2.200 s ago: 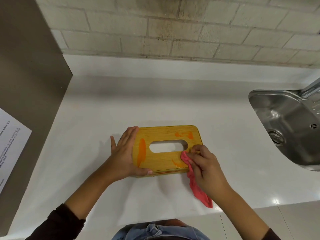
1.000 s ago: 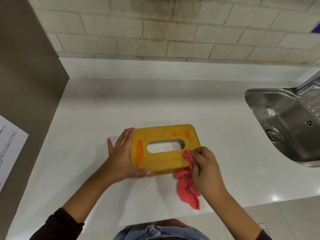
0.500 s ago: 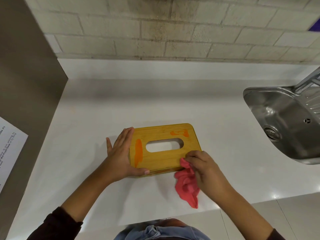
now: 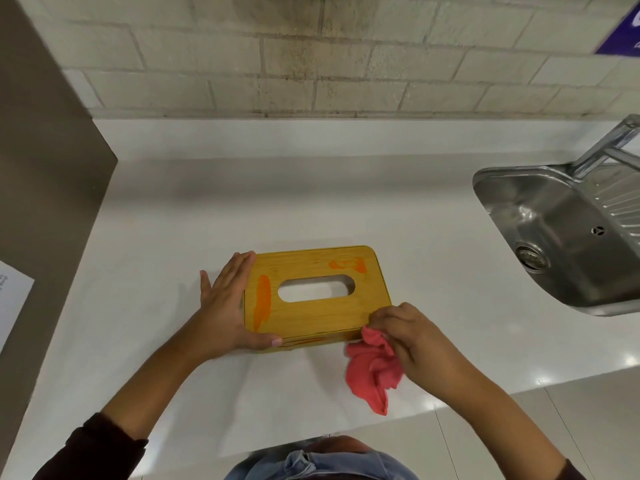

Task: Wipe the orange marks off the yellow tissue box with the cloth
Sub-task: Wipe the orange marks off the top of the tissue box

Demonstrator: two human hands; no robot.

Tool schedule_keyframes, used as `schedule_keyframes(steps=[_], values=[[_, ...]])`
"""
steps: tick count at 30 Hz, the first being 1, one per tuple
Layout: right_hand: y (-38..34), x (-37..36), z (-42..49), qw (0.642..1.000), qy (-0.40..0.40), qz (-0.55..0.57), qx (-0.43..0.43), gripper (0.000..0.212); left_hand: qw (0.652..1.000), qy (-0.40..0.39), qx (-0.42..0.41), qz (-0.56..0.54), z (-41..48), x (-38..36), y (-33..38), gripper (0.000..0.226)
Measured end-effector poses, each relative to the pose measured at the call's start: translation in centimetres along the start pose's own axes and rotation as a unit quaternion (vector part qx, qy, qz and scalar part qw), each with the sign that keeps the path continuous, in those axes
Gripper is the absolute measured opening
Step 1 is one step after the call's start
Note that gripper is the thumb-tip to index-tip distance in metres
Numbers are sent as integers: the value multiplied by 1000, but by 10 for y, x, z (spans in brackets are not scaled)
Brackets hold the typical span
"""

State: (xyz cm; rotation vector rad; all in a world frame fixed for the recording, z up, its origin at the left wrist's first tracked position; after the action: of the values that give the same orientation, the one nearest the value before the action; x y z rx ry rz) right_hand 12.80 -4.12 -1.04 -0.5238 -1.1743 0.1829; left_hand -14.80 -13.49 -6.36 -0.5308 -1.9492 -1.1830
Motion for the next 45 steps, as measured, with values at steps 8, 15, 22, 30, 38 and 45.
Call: schedule_keyframes(steps=[8,15,22,30,38,45], values=[[27,27,-26,929,204,218,-217,29,999,-20,-10,40,31,58,-11,134],[26,26,-22,908,229,259,-237,28,991,52,-20,-120,8,35,59,36],[28,27,-27,940,225,163,-196,39,980,179,54,73,1,-29,109,46],[49,-21,-58,978,-47,-41,-200,42,992,96,37,78,8,-34,102,44],[43,-49,-45,966,-27,-120,-228,43,994,-14,-18,102,-5,0,64,39],[36,-12,-25,974,54,-11,-221,15,987,-17,14,158,-22,33,26,37]])
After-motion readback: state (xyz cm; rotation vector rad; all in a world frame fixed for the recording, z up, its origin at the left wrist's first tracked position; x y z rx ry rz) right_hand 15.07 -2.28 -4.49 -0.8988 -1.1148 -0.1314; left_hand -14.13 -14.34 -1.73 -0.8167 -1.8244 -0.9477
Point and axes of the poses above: each hand's wrist, its own z-axis towards the middle knuckle, its own x-axis out of the back of the hand, y = z × x, the point moved 3 cm from there along z, towards the middle knuckle, and after that the axes turned 15 degrees about x, right-handed, at the moved point
